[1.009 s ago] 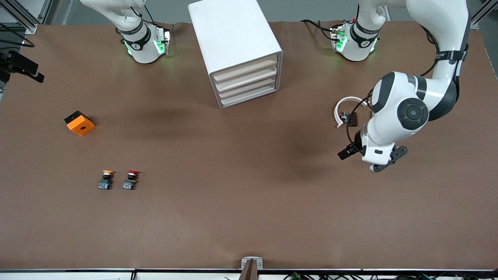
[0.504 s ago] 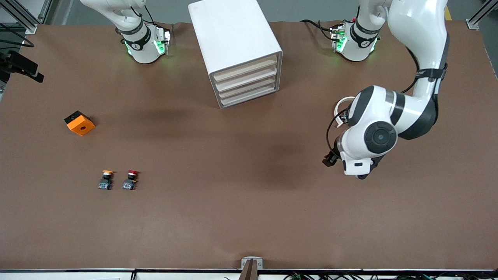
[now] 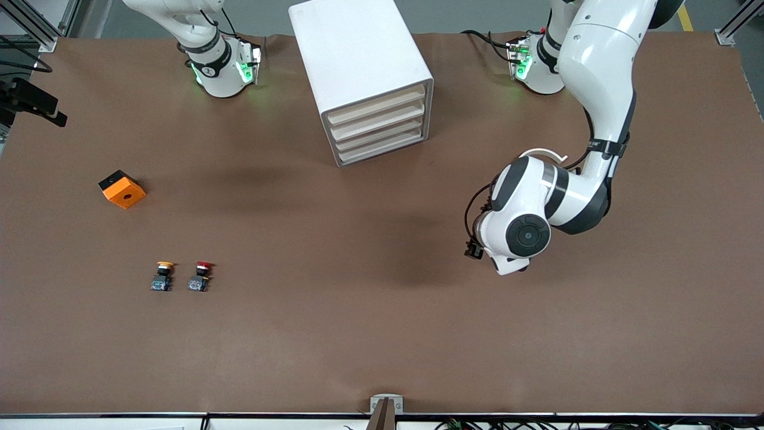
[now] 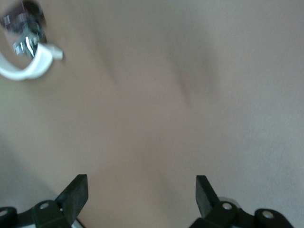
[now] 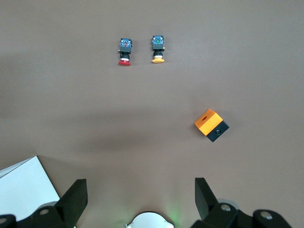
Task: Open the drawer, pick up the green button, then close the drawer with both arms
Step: 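Reach the left gripper toward the white cabinet's drawer handle, then grasp the drawer handle with the left gripper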
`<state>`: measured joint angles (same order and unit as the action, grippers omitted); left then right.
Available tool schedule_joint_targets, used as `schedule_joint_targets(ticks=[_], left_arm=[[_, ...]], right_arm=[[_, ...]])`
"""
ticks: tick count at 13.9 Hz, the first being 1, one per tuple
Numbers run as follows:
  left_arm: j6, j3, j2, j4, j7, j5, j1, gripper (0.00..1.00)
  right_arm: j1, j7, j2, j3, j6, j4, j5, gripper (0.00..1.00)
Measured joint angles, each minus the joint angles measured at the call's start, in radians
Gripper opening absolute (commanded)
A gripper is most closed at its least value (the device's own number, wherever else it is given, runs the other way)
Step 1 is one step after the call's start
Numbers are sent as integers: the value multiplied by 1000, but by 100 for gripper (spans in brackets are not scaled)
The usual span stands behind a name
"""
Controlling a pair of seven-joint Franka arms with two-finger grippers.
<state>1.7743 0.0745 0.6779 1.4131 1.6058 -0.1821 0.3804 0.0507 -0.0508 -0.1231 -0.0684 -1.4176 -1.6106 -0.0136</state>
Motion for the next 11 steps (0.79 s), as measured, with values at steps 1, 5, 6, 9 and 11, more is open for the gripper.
schedule_joint_targets(ticks=[1, 5, 6, 9, 11], left_arm=[[-2, 0, 8, -4, 29, -42, 0, 100], [-39, 0, 36, -14, 119, -202, 0, 100], [-54, 0, 49, -19, 132, -234, 0, 100], [-93, 0, 95, -33, 216, -311, 0, 100], [-167, 0, 123, -36, 276, -378, 0, 100]], right_arm=[[0, 0, 0, 0, 0, 0, 0, 100], [0, 0, 0, -2, 0, 0, 0, 100], [0, 0, 0, -2, 0, 0, 0, 100], [0, 0, 0, -2, 0, 0, 0, 100], [0, 0, 0, -2, -1, 0, 0, 100]])
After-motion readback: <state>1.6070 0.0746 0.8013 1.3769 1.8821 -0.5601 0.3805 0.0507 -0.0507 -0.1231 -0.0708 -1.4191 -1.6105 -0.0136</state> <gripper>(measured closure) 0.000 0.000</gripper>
